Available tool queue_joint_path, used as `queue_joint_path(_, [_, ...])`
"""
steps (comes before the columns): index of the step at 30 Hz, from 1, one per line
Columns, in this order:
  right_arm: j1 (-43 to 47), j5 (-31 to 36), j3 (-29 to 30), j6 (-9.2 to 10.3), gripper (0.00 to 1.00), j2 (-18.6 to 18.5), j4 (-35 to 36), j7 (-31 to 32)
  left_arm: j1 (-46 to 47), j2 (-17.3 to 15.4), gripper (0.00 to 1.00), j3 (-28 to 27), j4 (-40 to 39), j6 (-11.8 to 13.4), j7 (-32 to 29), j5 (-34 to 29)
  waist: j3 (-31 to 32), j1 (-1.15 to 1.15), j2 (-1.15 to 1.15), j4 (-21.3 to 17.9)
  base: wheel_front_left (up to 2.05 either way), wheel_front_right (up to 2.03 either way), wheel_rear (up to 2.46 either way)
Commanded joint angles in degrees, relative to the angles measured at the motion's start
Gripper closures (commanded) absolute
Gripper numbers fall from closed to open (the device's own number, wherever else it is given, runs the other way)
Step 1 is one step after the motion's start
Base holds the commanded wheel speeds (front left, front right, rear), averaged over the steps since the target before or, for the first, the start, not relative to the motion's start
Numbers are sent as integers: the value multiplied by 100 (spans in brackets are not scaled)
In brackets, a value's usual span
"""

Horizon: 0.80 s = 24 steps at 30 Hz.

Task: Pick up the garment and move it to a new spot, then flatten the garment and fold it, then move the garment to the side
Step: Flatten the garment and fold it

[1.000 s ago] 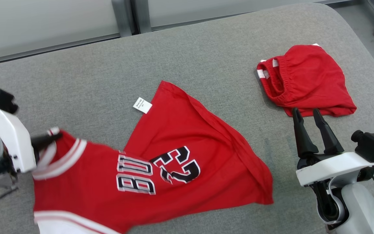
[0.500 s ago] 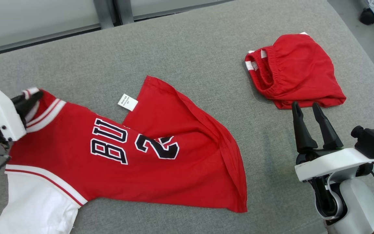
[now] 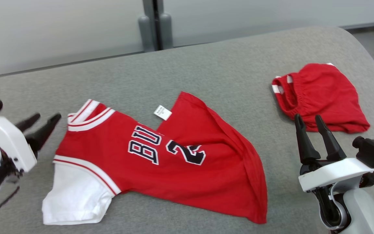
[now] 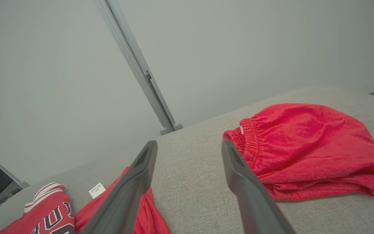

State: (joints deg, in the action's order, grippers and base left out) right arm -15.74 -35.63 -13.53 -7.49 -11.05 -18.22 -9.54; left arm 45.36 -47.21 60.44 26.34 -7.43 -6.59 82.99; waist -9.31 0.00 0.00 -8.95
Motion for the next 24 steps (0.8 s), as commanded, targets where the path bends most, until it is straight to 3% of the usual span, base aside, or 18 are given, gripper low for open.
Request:
queue_joint_path(1, [64, 4, 8, 0, 0, -48, 21, 33, -211, -73, 0, 42, -62, -7, -9, 97, 239, 0, 0, 306, 0, 0, 0])
queue_joint_path(11, [115, 77, -2, 0, 0, -26, 164, 243, -830, -340, 0, 394, -535, -7, -1407, 964, 263, 0, 0, 654, 0, 0, 0])
queue_joint_path(19, [22, 93, -67, 0, 0, 8, 197, 335, -517, -116, 0, 485, -188, 141, -2371, 1373, 96, 0, 0, 539, 0, 0, 0])
queue_joint_path(24, [-31, 93, -30, 0, 0, 24, 189, 330, -390, -63, 0, 505, 11, 105, -2900, 1583, -2, 0, 0, 343, 0, 0, 0])
